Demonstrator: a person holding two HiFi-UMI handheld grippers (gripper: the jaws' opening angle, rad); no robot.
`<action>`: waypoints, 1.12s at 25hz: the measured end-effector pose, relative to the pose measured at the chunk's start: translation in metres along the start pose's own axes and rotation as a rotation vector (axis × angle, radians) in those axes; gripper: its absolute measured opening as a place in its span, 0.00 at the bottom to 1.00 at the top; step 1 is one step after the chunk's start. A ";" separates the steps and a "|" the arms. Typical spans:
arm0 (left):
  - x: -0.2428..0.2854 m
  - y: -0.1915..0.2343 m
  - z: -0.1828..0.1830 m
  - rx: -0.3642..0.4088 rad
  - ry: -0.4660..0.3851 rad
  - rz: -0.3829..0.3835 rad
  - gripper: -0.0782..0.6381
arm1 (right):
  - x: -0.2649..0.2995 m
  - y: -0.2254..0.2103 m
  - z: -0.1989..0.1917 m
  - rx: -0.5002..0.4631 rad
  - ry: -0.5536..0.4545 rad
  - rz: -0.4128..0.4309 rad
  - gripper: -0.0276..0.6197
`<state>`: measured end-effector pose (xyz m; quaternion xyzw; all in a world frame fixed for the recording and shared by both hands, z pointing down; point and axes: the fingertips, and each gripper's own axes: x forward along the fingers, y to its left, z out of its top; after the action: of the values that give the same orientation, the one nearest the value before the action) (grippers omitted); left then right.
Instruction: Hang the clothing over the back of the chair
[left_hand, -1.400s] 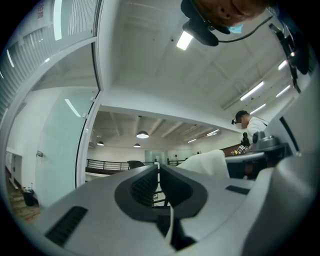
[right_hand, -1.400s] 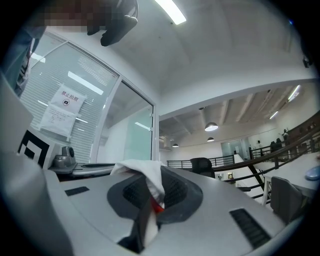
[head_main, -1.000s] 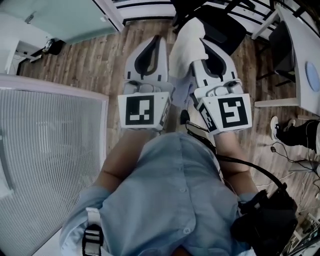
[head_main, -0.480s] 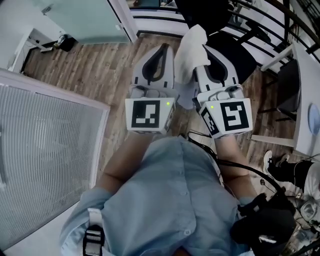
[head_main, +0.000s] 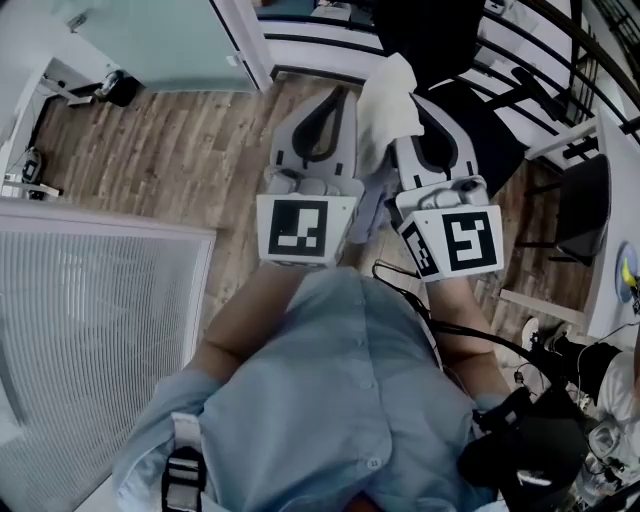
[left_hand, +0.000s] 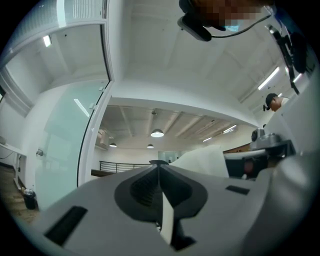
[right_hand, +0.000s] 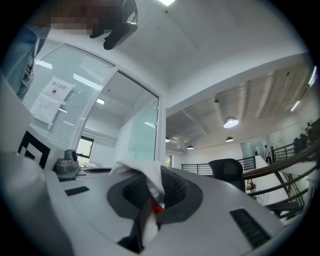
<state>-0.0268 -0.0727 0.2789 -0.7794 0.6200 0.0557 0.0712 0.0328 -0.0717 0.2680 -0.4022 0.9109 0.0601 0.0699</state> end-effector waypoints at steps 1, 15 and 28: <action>0.010 0.012 -0.002 -0.001 -0.003 -0.004 0.13 | 0.014 -0.001 -0.001 -0.003 -0.012 -0.005 0.10; 0.135 0.149 0.000 0.023 -0.053 -0.086 0.13 | 0.198 -0.021 0.000 -0.067 -0.020 -0.070 0.10; 0.205 0.174 -0.017 -0.001 -0.030 -0.111 0.13 | 0.264 -0.062 -0.021 -0.080 0.052 -0.094 0.10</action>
<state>-0.1500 -0.3106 0.2526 -0.8118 0.5745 0.0636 0.0828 -0.0993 -0.3081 0.2388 -0.4487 0.8893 0.0827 0.0326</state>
